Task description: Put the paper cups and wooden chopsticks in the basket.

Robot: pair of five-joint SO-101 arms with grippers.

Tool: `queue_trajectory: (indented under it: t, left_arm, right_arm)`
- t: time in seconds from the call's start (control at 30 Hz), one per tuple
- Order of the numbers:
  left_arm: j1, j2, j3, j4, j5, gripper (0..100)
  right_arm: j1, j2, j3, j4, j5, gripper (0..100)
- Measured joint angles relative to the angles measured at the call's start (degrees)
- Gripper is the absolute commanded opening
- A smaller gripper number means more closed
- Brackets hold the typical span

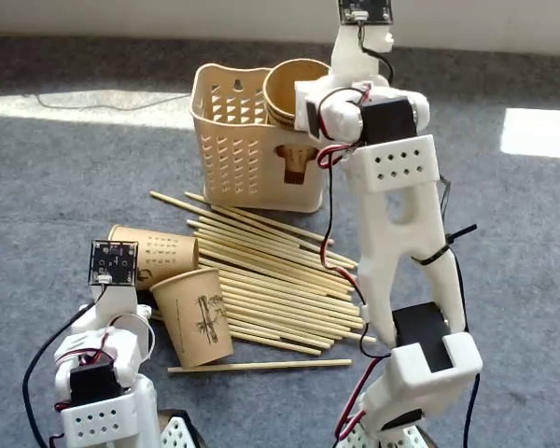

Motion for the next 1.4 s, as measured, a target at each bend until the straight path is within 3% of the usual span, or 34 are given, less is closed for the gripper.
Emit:
queue_trajectory:
  t: [0.27,0.87,1.4]
  left_arm:
    - [0.0,0.0,0.0,0.0,0.0,2]
    - [0.0,0.0,0.0,0.0,0.0,2]
    - [0.0,0.0,0.0,0.0,0.0,2]
  right_arm:
    - [-0.4,-0.4,12.7,-7.4,0.1,0.5]
    - [-0.5,-7.8,3.8,-7.6,0.1,0.5]
    - [-11.7,-23.9,3.7,17.2,4.3,0.5]
